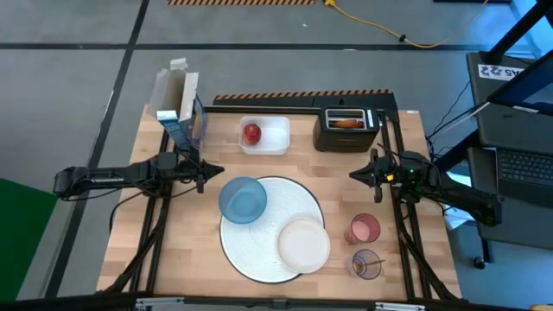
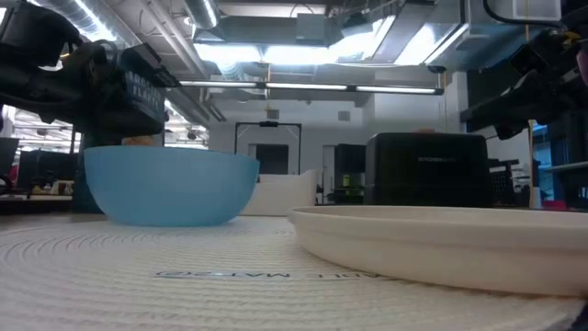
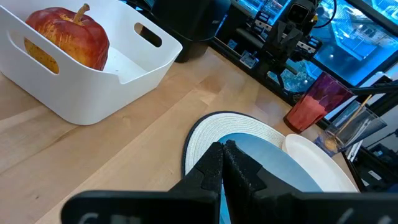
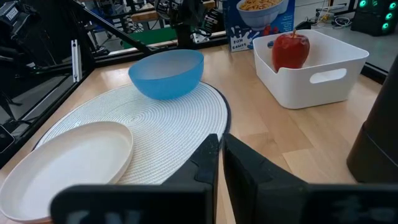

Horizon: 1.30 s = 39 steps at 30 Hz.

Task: Arrange a breakfast setting

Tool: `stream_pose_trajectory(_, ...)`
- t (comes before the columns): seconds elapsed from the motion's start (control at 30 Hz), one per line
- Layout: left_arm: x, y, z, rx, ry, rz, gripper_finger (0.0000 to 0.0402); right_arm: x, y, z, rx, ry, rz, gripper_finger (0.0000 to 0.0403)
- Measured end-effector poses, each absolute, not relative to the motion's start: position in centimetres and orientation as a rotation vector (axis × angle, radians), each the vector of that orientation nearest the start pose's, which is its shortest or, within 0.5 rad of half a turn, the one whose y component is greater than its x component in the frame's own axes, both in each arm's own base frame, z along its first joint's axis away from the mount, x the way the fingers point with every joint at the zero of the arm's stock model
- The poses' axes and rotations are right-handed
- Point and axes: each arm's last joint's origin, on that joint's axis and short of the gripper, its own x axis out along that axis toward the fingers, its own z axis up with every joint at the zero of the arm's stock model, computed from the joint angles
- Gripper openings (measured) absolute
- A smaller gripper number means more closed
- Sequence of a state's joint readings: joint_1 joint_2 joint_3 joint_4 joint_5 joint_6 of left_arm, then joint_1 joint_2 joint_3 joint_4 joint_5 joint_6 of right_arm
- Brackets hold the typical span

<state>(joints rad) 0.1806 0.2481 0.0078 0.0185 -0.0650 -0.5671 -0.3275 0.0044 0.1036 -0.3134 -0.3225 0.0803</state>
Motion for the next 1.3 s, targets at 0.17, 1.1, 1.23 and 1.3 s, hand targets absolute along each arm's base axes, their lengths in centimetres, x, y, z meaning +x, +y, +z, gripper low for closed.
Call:
stream_pose_trajectory(0.17,10.8,2.2,14.7,-0.575,0.147,0.301,0.0,8.5,-2.1,16.8,0.038,0.203,-0.058,0.0026)
stream_pose_trajectory(1.1,10.8,2.2,14.7,-0.575,0.147,0.302,0.0,8.3,-3.5,19.3,0.448,-0.184,-0.548,0.0026)
stream_pose_trajectory(1.23,10.8,2.2,14.7,-0.575,0.147,0.301,0.0,8.3,-3.6,19.3,0.451,-0.188,-0.561,0.0026)
stream_pose_trajectory(1.3,10.8,2.2,14.7,-0.575,0.147,0.301,0.0,8.2,-3.6,19.3,0.451,-0.191,-0.576,0.0026)
